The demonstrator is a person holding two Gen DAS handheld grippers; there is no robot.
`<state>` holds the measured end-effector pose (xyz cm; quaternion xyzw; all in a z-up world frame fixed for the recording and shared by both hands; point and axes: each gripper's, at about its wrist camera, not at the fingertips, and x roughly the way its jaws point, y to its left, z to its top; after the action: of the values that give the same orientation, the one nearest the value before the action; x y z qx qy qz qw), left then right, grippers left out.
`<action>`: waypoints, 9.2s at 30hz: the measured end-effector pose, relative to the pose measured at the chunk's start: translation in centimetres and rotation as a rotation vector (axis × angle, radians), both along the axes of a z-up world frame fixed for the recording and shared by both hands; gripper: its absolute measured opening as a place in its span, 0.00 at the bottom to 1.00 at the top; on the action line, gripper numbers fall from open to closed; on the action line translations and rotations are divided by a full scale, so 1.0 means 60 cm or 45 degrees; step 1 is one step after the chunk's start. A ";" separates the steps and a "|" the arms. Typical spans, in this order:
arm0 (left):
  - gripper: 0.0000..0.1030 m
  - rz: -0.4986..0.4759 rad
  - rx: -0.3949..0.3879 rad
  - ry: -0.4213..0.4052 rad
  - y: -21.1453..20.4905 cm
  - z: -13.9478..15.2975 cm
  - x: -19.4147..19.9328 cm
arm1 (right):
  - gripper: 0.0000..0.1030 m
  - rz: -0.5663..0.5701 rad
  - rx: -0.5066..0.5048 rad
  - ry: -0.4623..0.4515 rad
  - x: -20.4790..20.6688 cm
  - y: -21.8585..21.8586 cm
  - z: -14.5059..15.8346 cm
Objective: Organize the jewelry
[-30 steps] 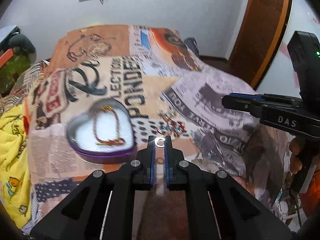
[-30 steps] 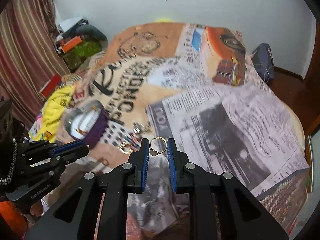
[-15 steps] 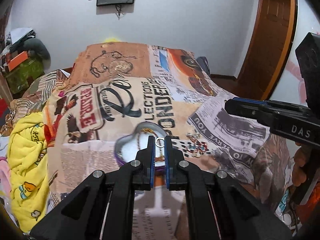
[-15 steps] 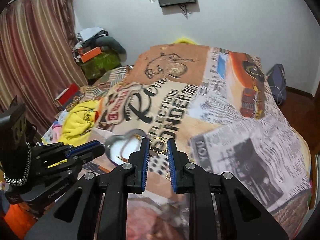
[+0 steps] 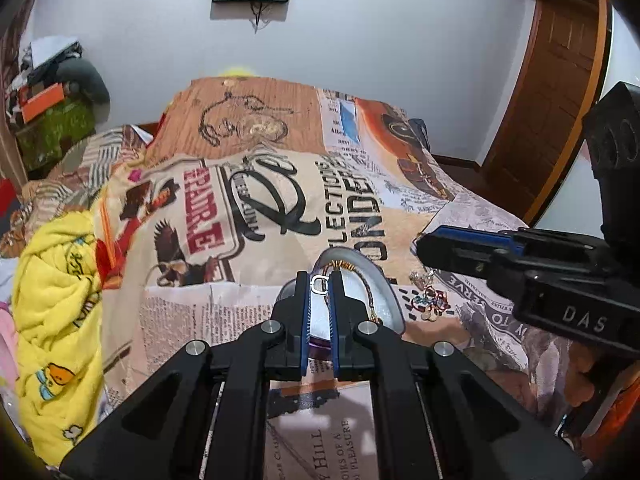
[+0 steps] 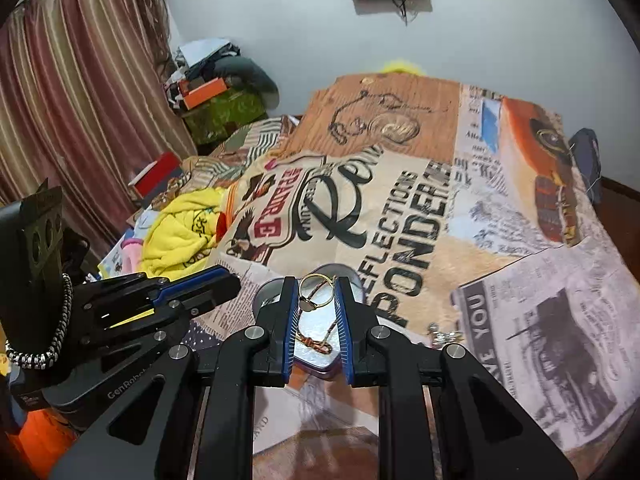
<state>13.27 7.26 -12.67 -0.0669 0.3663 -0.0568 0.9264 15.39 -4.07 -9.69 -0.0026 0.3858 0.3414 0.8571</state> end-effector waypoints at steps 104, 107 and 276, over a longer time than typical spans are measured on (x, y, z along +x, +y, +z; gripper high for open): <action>0.07 -0.149 0.067 0.200 -0.179 -0.084 0.053 | 0.36 -0.107 -0.146 0.234 0.044 -0.156 -0.125; 0.07 -0.131 0.041 0.181 -0.160 -0.072 0.046 | 0.36 -0.068 -0.158 0.257 0.052 -0.132 -0.135; 0.31 -0.222 0.069 0.119 -0.172 -0.030 0.077 | 0.27 -0.187 -0.149 0.112 0.052 -0.166 -0.075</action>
<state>17.90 -3.07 -14.46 -0.0121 0.4151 -0.1242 0.9012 18.52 -14.00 -14.20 -0.0094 0.4414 0.2544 0.8605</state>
